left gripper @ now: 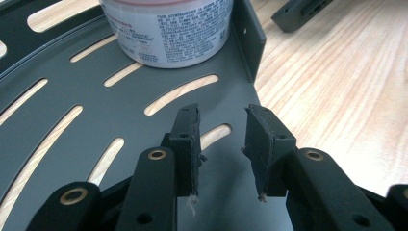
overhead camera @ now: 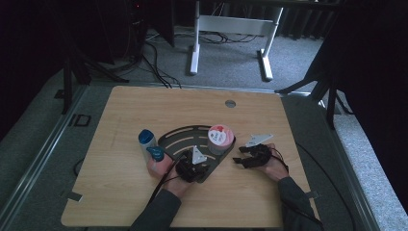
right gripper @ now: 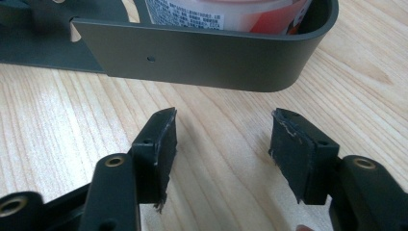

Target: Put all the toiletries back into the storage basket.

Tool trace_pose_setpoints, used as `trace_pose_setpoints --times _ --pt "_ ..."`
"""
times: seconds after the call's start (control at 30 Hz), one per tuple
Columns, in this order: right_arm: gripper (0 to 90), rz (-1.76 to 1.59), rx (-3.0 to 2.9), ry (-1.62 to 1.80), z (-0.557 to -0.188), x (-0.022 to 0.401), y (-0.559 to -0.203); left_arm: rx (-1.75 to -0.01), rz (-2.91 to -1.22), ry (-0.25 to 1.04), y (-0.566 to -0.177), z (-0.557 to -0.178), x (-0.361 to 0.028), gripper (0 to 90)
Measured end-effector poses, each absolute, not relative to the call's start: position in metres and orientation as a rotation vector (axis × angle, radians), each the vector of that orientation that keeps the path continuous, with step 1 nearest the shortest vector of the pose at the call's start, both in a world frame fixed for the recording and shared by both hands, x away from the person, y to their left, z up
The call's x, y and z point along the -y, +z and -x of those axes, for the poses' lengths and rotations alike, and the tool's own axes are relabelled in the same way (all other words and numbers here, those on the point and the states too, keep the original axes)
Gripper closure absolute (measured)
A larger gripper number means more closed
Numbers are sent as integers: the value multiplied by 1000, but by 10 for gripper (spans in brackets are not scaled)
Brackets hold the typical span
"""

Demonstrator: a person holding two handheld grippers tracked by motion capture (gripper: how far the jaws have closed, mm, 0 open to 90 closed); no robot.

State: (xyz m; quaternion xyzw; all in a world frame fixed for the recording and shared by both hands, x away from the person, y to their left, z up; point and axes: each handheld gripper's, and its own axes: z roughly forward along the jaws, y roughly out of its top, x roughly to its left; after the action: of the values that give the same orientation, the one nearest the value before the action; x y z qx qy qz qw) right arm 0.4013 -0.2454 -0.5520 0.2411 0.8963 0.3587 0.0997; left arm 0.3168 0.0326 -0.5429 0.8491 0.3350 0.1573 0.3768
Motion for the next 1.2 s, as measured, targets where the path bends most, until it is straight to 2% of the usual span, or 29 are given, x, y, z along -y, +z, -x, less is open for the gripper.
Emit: trace_pose_setpoints --times 0.53,1.2 --pt "304 -775 -2566 1119 -396 249 -559 -809 -2155 324 -524 -295 -53 630" --pt "275 -814 -2544 1105 -395 248 -559 -742 -2196 354 -495 -280 -71 595"
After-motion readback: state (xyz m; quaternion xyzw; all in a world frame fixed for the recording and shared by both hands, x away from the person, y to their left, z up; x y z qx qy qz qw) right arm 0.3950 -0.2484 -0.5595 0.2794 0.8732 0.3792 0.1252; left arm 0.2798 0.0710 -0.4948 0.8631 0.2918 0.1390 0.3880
